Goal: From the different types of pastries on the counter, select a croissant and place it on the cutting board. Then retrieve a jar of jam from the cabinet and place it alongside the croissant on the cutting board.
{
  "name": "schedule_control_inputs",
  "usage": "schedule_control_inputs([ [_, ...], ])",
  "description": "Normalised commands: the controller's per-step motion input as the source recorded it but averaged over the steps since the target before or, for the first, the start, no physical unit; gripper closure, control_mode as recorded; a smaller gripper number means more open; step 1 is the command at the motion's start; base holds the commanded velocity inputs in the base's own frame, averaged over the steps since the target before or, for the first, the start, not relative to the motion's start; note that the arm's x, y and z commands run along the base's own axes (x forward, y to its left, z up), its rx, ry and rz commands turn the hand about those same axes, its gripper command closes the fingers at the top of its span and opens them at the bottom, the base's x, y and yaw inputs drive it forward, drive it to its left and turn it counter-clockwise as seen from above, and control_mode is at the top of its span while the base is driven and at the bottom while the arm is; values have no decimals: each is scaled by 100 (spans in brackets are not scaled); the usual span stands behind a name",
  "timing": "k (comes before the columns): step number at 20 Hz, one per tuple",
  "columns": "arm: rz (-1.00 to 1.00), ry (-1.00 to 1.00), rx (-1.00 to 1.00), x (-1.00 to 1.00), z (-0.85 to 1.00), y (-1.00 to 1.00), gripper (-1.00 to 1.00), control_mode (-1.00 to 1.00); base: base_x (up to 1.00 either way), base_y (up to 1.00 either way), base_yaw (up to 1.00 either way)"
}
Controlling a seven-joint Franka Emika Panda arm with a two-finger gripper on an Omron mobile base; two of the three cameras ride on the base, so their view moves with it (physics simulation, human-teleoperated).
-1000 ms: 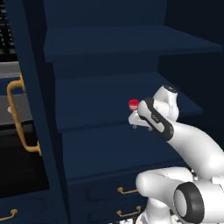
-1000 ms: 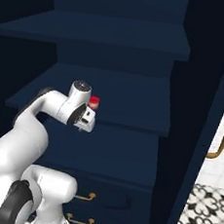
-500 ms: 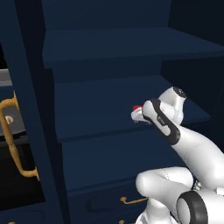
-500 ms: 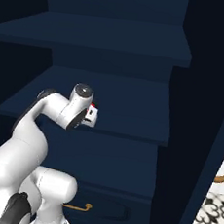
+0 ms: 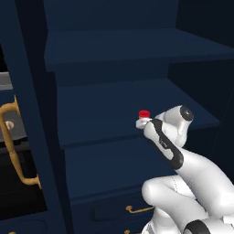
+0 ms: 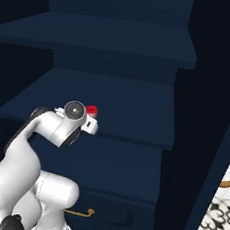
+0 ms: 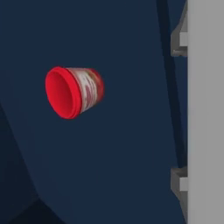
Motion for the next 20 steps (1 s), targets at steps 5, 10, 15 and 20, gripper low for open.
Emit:
schedule_control_inputs([
  [5, -22, 2, 0, 8, 1, -8, -100, -100, 0, 0, 0],
  [10, -1, -1, -1, 11, -4, 1, -100, -100, 0, 0, 0],
  [15, -2, -3, -4, 16, 29, -5, -100, -100, 0, 0, 0],
  [20, -7, 0, -11, 7, 2, -15, -100, -100, 0, 0, 0],
])
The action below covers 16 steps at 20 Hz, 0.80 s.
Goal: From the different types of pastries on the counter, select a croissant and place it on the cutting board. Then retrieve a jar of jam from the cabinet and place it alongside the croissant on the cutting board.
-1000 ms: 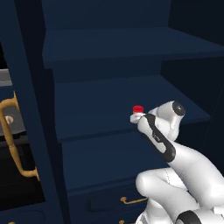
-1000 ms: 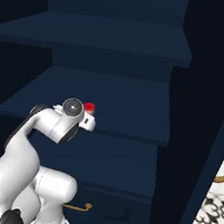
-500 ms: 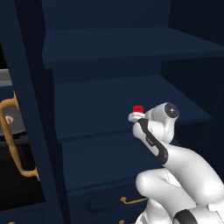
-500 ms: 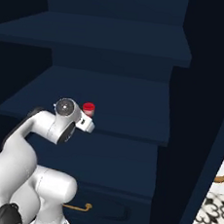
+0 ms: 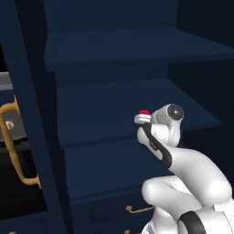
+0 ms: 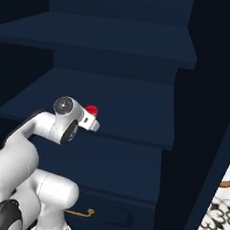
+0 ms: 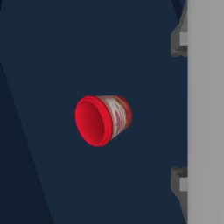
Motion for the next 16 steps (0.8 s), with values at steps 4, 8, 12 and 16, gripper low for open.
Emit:
schedule_control_inputs([
  [4, -12, -7, -3, 18, 2, -11, -100, -100, 0, 0, 0],
  [8, -7, -15, 0, 17, 0, 0, -100, -100, 0, 0, 0],
  [12, 0, -13, 0, 26, -1, 4, -100, -100, 0, 0, 0],
  [16, 0, -6, -5, 23, -3, 0, -100, -100, 0, 0, 0],
])
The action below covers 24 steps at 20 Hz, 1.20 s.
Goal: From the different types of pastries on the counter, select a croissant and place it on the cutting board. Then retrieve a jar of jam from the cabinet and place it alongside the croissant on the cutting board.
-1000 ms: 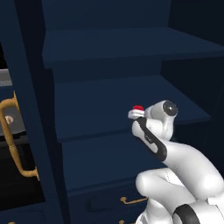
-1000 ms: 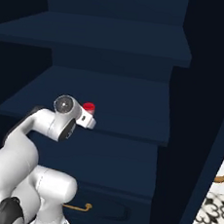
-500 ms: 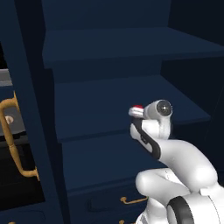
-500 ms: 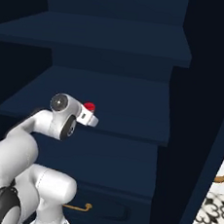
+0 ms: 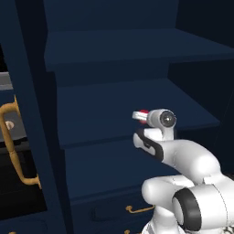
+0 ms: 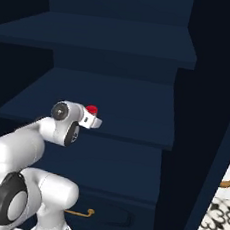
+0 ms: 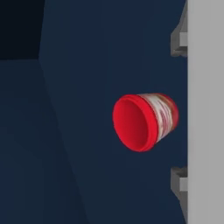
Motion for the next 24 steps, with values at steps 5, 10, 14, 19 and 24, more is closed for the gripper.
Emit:
schedule_control_inputs([
  [5, 0, -1, -7, 19, -7, 0, -100, -100, 0, 0, 0],
  [10, 1, -4, -2, 21, -2, 8, -100, -100, 0, 0, 0],
  [14, 0, 0, -2, 21, -1, 2, -100, -100, 0, 0, 0],
  [19, 0, 0, -3, 17, -9, 2, -100, -100, 0, 0, 0],
  [24, 0, 0, -2, 25, -9, 0, -100, -100, 0, 0, 0],
])
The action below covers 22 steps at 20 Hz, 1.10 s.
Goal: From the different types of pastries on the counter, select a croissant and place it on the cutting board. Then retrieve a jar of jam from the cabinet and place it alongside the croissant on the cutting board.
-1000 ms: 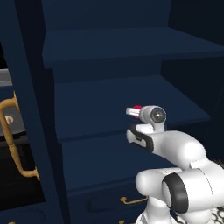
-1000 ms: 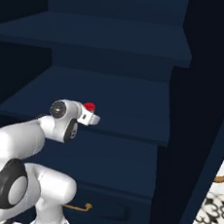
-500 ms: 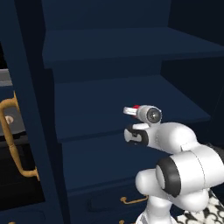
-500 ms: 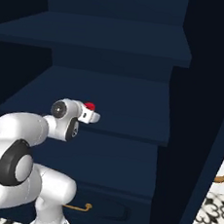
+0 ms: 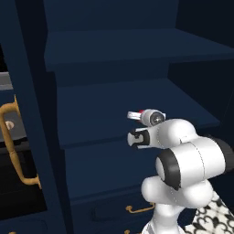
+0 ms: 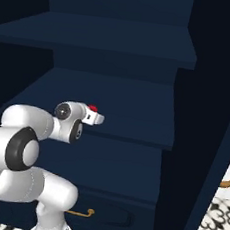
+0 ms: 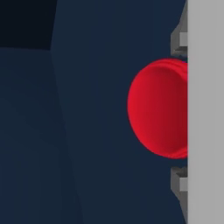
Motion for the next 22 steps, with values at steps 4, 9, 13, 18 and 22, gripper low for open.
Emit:
schedule_control_inputs([
  [4, 0, 0, 0, 20, -3, 0, 100, -100, 0, 0, 0],
  [9, 0, -1, 0, 4, -1, 0, 100, -100, 0, 0, 0],
  [13, 0, 0, 0, 0, 0, 0, 100, -100, 0, 0, 0],
  [18, 0, 0, 0, -33, 0, -8, 100, -100, 0, 0, 0],
  [22, 0, 0, 0, -31, 0, 0, 100, -100, 0, 0, 0],
])
